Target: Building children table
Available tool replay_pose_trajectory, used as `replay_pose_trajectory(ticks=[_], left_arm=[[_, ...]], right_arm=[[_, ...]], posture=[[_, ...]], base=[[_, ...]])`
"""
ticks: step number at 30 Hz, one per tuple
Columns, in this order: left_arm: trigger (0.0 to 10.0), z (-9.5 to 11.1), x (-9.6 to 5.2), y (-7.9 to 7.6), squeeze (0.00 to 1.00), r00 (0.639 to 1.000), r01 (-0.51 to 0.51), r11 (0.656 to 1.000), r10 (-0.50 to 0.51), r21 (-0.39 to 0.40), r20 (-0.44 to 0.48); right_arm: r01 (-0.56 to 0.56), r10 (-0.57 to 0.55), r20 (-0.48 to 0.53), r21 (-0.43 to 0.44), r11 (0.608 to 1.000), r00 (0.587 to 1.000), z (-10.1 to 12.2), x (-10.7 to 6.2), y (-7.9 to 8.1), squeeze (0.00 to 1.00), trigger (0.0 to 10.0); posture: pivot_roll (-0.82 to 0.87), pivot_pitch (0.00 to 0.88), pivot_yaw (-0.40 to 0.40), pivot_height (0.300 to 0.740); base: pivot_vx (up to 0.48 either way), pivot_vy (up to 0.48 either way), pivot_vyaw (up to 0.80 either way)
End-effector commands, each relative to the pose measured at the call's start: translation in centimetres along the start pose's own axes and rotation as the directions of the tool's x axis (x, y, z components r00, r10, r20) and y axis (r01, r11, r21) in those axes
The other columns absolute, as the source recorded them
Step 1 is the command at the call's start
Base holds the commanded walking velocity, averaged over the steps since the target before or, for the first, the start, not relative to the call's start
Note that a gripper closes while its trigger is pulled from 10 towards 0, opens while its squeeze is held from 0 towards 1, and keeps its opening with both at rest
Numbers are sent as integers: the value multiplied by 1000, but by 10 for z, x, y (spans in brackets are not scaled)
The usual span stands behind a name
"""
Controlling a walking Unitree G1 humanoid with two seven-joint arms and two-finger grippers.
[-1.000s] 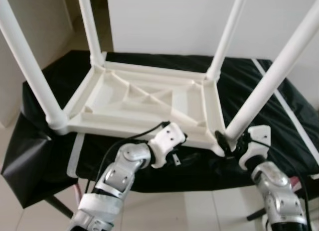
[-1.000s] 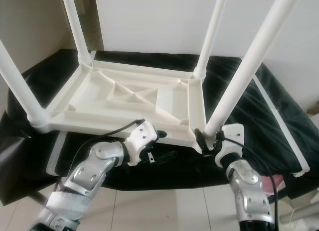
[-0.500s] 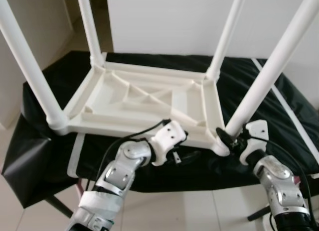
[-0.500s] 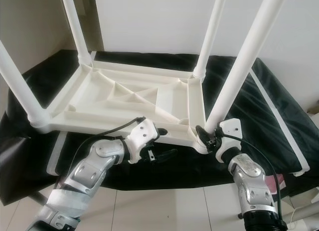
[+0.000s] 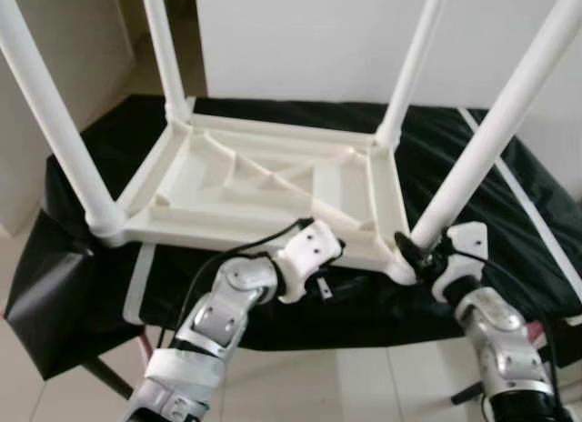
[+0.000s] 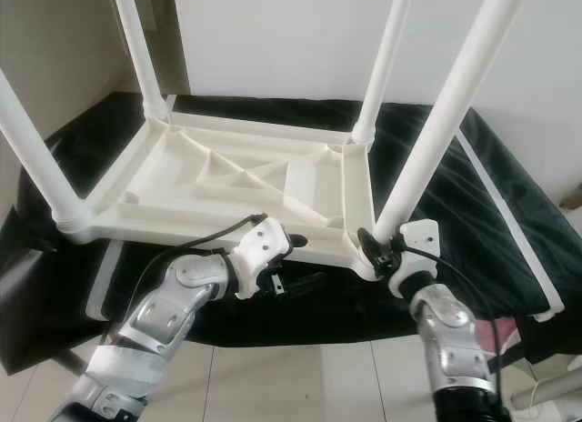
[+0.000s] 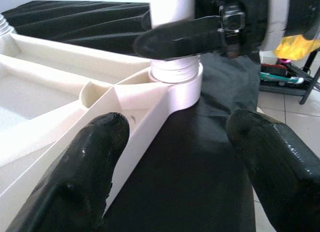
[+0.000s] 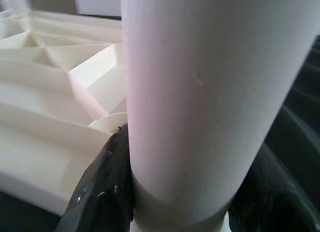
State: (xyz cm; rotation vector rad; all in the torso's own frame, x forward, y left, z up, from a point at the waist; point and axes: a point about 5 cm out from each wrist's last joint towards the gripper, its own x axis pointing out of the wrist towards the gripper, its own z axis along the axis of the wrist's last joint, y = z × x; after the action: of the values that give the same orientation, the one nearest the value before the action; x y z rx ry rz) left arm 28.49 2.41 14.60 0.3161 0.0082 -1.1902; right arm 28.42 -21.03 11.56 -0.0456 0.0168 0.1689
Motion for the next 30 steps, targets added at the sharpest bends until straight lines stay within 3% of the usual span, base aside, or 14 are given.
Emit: replay_pose_trajectory(ticks=[1,4,7,10,16,19,30], left_arm=[[10000,-1,1,-1,0,1000,-12,1000,12,-4,-2],[10000,-2,1,-1,0,1000,-13,1000,13,-7,-3],[10000,-3,0,-2,0,1000,-12,1000,12,-8,-5],[10000,-3,0,-2,0,1000,-12,1000,12,-8,-6],[10000,-4,-2,-3,0,1000,-22,1000,22,-14,-6],[10000,-4,-1,-4,0,1000,-18,1000,18,-16,-5],[10000,-9,-8,1,0,999,-41,999,40,-27,-22]], right_arm=[[124,-118,-108,42,991,987,-20,-6,-4,0,10000],[206,-193,-130,94,974,973,-22,-6,-1,0,10000],[387,-368,-157,110,916,916,-27,-8,11,0,10000],[420,-401,-161,110,901,902,-28,-9,14,0,10000],[567,-538,-201,138,812,819,-29,-14,31,0,10000],[565,-536,-195,147,812,821,-25,-12,38,0,10000],[554,-528,-179,163,816,830,-19,-11,41,0,10000]], posture=[[-41,0,-42,740],[-39,0,-44,740],[-33,0,-47,740],[-32,0,-48,740],[-22,0,-56,740],[-27,0,-52,740],[-32,0,-49,740]], base=[[0,0,0],[0,0,0],[0,0,0],[0,0,0],[0,0,0],[0,0,0],[0,0,0]])
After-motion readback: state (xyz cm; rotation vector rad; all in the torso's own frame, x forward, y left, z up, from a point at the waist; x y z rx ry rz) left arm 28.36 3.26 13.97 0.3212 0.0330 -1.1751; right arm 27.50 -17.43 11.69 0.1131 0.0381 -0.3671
